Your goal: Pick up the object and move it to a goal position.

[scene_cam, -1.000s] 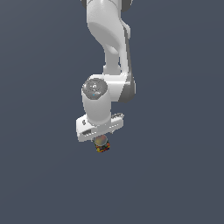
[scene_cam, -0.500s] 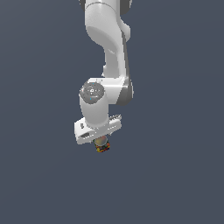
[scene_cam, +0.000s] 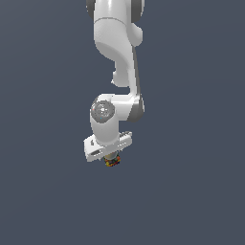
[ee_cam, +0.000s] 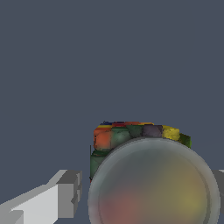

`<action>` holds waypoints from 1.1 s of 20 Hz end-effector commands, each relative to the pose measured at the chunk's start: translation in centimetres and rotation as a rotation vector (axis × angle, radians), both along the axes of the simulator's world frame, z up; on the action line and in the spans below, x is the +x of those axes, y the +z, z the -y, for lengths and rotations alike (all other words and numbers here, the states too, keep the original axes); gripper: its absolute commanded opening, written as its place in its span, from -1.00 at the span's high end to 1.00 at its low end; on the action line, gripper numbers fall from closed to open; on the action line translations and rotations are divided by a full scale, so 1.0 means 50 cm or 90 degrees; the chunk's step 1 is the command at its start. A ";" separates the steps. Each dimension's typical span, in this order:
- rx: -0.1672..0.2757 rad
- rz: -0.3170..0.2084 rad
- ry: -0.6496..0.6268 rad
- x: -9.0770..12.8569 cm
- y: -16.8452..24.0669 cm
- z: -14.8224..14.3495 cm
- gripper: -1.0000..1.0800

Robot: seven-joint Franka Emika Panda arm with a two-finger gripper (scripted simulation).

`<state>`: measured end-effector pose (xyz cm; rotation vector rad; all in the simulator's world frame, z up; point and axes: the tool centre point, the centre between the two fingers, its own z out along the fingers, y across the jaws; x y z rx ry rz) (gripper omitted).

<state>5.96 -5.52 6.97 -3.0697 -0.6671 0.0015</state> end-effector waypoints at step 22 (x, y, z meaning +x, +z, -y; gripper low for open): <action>0.000 0.000 0.000 -0.004 -0.015 0.007 1.00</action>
